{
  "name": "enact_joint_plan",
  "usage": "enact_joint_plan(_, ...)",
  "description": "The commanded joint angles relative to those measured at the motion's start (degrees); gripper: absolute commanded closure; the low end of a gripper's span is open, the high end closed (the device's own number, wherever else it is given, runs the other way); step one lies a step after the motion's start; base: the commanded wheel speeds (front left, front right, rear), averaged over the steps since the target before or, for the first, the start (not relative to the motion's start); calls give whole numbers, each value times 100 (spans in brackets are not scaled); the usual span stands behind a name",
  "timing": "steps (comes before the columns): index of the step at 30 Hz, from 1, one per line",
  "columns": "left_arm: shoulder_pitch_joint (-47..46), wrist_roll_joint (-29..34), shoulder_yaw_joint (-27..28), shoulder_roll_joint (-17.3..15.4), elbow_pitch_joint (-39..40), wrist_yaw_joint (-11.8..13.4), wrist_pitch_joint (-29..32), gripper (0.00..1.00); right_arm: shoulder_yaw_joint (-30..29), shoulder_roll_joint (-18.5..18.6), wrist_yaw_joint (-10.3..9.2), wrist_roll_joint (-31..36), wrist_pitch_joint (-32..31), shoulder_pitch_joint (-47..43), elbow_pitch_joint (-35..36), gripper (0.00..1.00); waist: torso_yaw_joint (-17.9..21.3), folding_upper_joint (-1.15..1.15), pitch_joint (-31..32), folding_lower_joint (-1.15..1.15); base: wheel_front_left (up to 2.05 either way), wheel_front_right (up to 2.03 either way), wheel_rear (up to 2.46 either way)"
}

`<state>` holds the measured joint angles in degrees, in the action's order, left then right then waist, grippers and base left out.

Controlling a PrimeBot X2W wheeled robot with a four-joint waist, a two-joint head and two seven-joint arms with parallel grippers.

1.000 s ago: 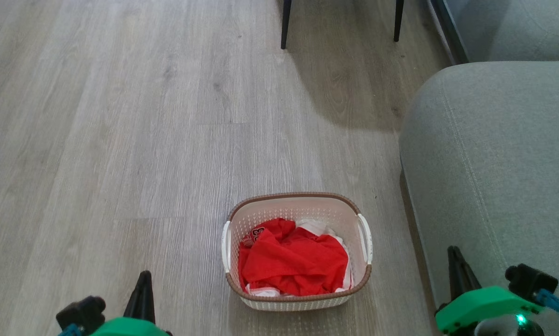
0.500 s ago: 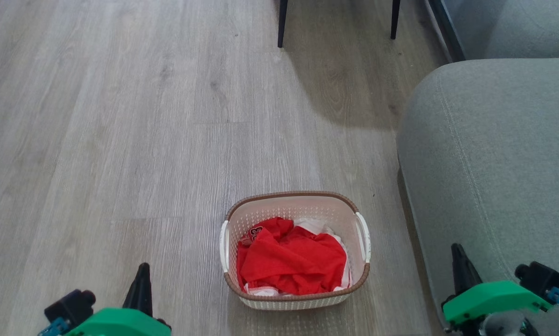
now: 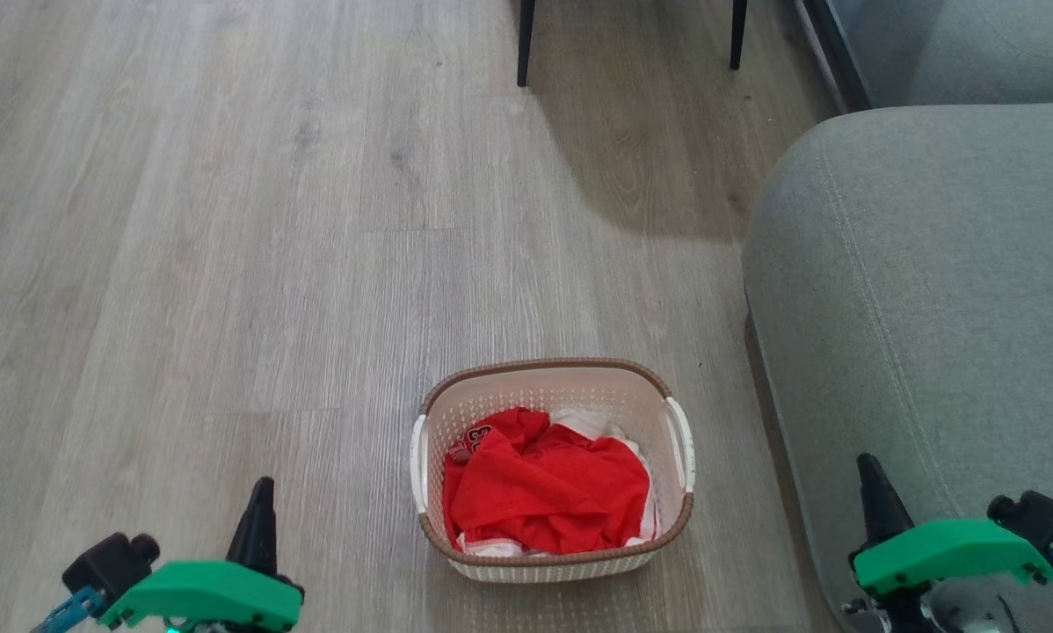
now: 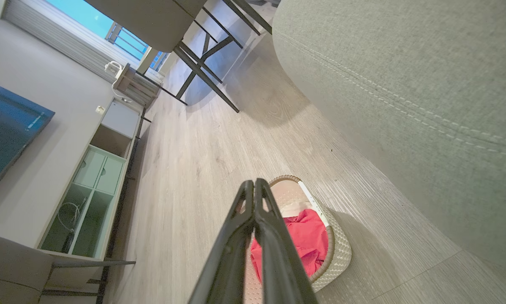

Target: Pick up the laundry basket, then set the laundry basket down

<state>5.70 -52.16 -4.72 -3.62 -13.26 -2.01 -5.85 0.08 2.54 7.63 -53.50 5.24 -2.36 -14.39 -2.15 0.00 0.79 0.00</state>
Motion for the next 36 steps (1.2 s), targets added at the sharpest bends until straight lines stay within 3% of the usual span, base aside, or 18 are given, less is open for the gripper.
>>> enact_joint_plan(1,-324,-199,182,-91,158,-38,45,100,19,125,-7,-200,-38,351,149,100,6,0,-3,0,0,0,0)
enact_joint_plan(36,-798,-2434,587,-88,31,-324,612,100,-263,145,-11,-2339,-595,624,91,100,123,0,-56,0,0,0,0)
